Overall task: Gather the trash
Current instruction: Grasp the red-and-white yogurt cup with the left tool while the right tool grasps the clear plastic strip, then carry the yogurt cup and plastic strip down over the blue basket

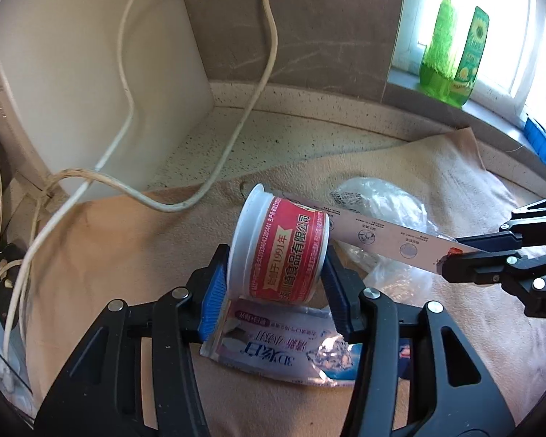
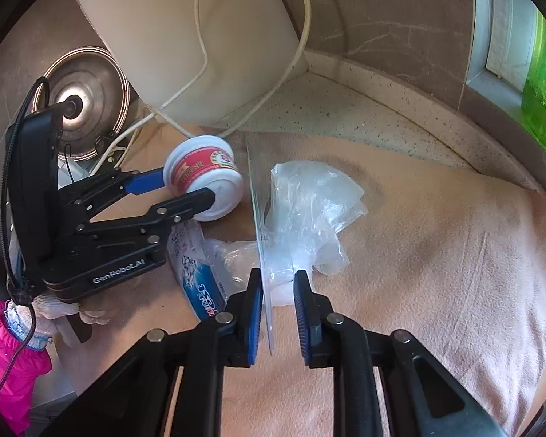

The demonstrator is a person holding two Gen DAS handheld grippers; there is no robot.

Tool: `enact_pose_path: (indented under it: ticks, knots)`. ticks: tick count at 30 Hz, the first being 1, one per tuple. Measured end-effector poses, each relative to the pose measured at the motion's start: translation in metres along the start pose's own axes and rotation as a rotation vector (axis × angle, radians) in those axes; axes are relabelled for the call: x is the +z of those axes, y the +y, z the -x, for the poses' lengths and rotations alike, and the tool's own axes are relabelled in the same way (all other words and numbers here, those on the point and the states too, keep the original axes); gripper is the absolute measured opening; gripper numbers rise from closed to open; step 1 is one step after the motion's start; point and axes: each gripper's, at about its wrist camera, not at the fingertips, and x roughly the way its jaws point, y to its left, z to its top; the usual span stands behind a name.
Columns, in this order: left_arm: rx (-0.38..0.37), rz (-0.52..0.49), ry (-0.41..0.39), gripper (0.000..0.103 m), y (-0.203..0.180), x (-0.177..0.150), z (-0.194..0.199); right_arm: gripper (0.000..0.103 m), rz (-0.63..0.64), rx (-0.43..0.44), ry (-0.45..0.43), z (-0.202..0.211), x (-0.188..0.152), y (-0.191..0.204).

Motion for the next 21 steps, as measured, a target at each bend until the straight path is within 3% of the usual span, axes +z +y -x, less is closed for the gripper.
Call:
enact_pose_path:
  ticks: [11,21]
  knots:
    - [-0.014,0.016,-0.08,0.049,0.013,-0.024,0.062,0.015,0.019,-0.015,-0.076,0.031,-0.024,0.025]
    - [-0.014,0.045,-0.125,0.049,0.014,-0.071,0.13,0.015,-0.005,0.032,-0.124,0.074,-0.069,0.046]
